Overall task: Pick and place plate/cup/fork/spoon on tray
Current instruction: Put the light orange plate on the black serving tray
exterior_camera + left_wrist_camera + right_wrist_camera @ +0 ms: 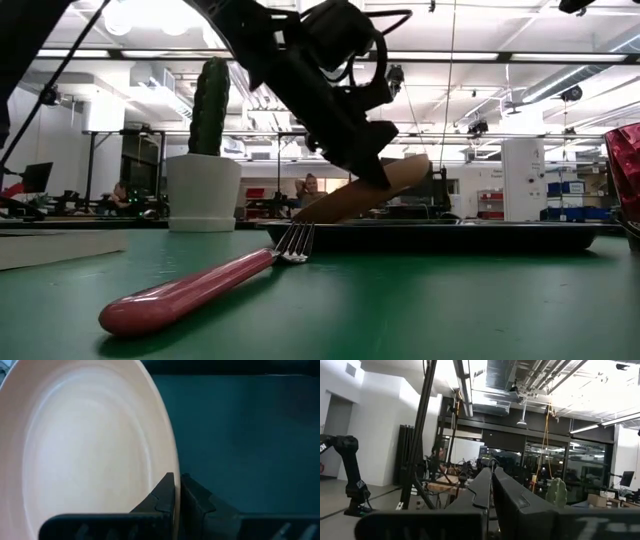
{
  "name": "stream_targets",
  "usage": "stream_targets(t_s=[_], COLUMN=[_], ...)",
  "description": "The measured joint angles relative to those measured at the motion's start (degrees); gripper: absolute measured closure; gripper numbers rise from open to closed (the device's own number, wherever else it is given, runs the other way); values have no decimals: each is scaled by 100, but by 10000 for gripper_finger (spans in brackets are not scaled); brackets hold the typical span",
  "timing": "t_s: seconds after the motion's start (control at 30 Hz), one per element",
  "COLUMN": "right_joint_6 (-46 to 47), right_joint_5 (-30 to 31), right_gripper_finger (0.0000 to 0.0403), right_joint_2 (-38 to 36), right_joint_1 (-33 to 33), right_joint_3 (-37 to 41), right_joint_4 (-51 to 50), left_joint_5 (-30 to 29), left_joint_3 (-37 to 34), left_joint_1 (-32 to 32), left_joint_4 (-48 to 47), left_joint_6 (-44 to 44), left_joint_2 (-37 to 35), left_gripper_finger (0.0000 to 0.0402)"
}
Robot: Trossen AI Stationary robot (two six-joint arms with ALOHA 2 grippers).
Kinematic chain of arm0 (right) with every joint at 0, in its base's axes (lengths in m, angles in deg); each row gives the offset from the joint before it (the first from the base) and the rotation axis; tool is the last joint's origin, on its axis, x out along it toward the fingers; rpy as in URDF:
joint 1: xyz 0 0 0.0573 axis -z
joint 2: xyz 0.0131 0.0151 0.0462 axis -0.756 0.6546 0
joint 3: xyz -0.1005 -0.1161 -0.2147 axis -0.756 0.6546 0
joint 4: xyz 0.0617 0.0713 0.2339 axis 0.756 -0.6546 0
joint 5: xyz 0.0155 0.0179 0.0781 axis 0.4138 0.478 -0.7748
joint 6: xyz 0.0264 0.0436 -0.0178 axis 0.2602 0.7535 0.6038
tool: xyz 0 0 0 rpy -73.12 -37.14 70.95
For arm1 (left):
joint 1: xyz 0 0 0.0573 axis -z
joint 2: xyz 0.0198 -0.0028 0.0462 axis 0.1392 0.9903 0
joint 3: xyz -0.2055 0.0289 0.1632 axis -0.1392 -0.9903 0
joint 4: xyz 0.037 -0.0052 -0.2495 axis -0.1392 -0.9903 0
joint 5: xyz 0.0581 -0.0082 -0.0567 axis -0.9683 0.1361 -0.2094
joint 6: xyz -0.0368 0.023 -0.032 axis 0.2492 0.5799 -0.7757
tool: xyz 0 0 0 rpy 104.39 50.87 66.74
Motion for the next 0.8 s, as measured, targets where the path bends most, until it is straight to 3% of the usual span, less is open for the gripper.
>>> stream_targets(t_s=[0.8], right_joint_6=[63], right_joint_5=[7], right_gripper_finger=[394], right_joint_2=[0], right_joint_1=[0], right_joint_3=[-26], right_joint_4=[-100], left_joint_5=[-16], left_joint_3=[-90], left_joint_1=[-231], left_joint_4=[506], left_joint_6=[-26], left_joint_2=[0], left_gripper_finger=[402])
